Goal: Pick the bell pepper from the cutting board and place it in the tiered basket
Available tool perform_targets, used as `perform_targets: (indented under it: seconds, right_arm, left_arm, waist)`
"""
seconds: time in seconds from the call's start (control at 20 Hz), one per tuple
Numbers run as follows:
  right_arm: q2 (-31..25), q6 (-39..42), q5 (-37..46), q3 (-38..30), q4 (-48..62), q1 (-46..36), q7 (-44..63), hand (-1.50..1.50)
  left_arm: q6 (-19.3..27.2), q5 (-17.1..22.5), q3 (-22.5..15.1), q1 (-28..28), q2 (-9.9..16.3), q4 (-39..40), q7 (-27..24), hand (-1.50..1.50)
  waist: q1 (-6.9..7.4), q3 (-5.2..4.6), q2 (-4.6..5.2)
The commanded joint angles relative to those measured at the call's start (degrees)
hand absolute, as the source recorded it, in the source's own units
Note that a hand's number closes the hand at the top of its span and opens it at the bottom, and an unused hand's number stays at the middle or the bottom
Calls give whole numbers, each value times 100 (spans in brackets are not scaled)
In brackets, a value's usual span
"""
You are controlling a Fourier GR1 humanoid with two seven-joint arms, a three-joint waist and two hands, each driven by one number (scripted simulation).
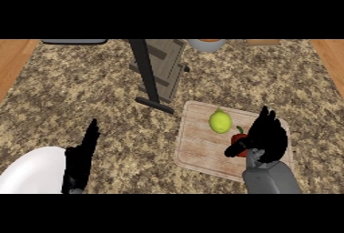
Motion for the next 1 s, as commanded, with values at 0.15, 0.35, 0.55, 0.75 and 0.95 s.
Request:
perform_targets:
  seconds: [0.15,0.35,0.55,0.75,0.95]
  right_arm:
    - [46,362,-254,-44,250,-300,1383,-150]
    - [46,407,-408,-136,338,-288,1382,-150]
    - [46,201,-582,-71,558,-317,1381,-150]
    - [46,164,-772,-320,747,-428,1383,-150]
    - [46,-72,-841,-77,669,-58,1293,-150]
  left_arm:
    - [-197,72,154,38,29,110,-165,0]
    - [-164,39,151,46,12,-58,-57,0]
    - [25,-147,106,-1,-144,134,-124,0]
    - [-256,-35,185,226,43,8,-250,0]
    - [27,-244,51,31,-238,30,-6,0]
  waist:
    - [-22,0,-8]
    - [-25,2,-14]
    - [-29,1,-7]
    - [11,1,-3]
    - [-46,4,-12]
